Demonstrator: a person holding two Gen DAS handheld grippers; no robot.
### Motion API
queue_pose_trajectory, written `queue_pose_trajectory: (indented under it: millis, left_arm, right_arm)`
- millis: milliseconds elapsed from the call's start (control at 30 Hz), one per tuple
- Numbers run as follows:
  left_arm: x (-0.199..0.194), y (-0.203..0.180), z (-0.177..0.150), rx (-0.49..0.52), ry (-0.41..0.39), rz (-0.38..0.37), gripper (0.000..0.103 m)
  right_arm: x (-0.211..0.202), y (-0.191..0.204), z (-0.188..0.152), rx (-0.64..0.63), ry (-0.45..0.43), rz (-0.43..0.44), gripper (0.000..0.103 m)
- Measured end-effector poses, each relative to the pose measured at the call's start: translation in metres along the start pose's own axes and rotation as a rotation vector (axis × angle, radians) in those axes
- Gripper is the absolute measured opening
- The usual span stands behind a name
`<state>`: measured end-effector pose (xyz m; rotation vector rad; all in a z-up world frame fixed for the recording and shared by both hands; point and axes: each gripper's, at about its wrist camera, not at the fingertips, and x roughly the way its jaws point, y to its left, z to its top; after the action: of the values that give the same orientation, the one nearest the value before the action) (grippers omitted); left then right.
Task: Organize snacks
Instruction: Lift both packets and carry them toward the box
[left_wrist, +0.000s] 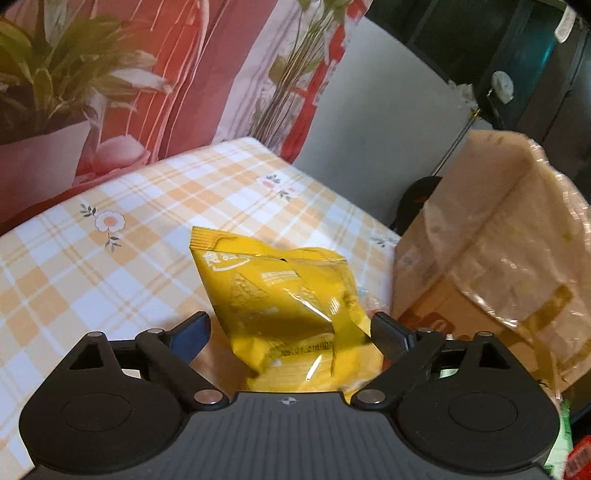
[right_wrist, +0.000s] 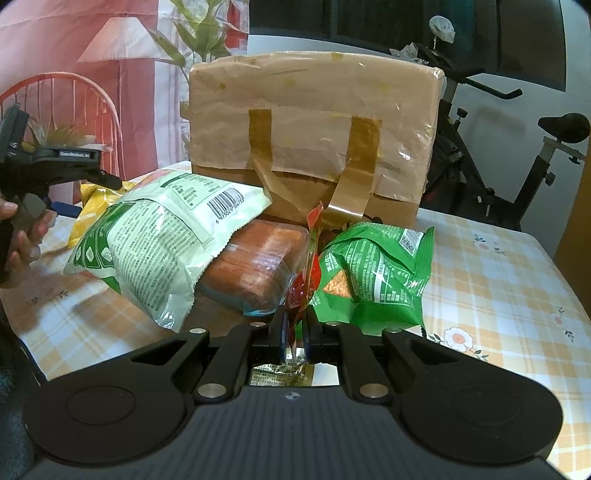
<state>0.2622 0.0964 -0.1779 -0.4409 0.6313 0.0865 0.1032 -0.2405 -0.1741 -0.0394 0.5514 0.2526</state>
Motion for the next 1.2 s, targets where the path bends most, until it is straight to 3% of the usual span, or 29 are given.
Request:
queue_pose_trajectory:
  millis: [100, 167, 267, 667, 900, 1200]
  left_arm:
    - [0.007, 0.002, 0.003, -0.01, -0.006, -0.016, 0.094]
    - [0.007, 0.001, 0.003, -0.001, -0.013, -0.028, 0.08]
    - [-0.002, -0.005, 0.004, 0.057, -0.027, -0.01, 0.074]
    - [-0.086, -0.017, 0.033, 0.182, -0.169, -0.058, 0.074]
    - [-0.123, -0.06, 0.057, 0.263, -0.251, -0.134, 0.074]
    - [-0.128, -0.142, 0.082, 0.342, -0.334, -0.265, 0.074]
  right_arm:
    - [0.001, -0.001, 0.0, 0.007, 0.005, -0.005, 0.009]
    - [0.002, -0.002, 0.0, 0.01, 0.01, -0.009, 0.009]
    - [0.002, -0.003, 0.0, 0.011, 0.011, -0.015, 0.009]
    - [-0.006, -0.015, 0.031, 0.034, -0.062, -0.005, 0.009]
    - [-0.014, -0.027, 0.073, 0.072, -0.141, 0.036, 0.009]
    - [-0.021, -0.037, 0.153, 0.042, -0.256, 0.071, 0.009]
